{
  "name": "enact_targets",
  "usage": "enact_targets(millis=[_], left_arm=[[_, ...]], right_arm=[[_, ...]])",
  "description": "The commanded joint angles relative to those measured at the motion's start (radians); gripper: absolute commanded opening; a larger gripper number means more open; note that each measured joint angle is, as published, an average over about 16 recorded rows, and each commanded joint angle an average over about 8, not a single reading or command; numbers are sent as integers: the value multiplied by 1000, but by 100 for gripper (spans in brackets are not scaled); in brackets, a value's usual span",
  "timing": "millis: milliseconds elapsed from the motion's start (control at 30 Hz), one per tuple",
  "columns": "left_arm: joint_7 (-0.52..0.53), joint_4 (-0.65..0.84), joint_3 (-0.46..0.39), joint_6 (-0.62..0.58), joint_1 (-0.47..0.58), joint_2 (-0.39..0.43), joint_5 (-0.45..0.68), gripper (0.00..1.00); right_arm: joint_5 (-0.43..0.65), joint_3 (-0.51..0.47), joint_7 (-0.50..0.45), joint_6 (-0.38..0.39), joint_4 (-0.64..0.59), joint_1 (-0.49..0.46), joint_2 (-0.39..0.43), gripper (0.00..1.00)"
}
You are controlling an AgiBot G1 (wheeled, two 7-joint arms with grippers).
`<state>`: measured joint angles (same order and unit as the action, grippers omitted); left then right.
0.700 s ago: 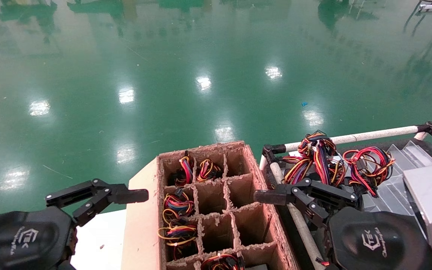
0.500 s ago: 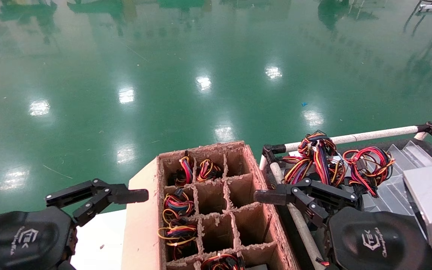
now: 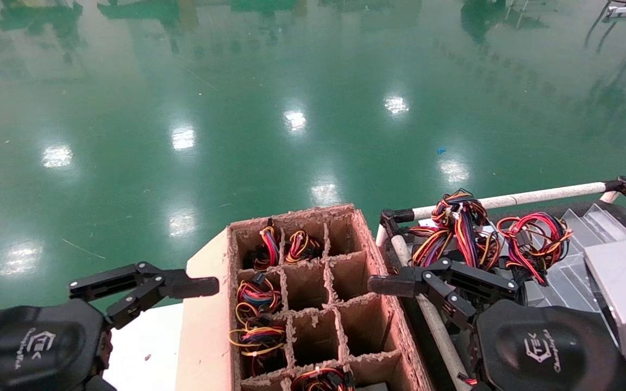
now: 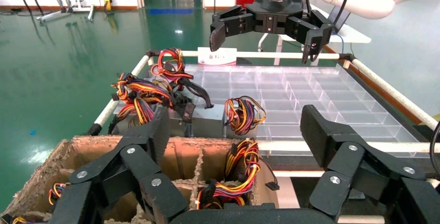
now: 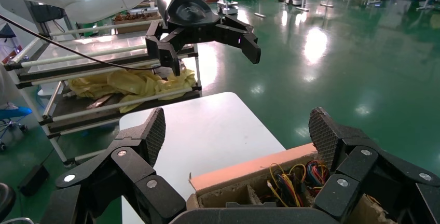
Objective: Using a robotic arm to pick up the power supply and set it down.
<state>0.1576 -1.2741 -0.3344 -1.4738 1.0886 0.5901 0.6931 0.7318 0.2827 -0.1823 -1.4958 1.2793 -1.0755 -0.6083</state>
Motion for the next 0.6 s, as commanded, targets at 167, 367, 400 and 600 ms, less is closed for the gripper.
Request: enact_targets(millis=[167,367,400,600], left_arm=[[0,0,0,0,0,0,0,0],[0,0,0,0,0,0,0,0],[0,0,0,0,0,0,0,0],[0,0,0,0,0,0,0,0]], right_arm=[[13,2,8,-2,-7,0,6,100],[75,16,56,-31,-60,-18,22,100],[89,21,67,-39,-72,-25,23,100],[190,79,137,-77,-127,-75,22,100]])
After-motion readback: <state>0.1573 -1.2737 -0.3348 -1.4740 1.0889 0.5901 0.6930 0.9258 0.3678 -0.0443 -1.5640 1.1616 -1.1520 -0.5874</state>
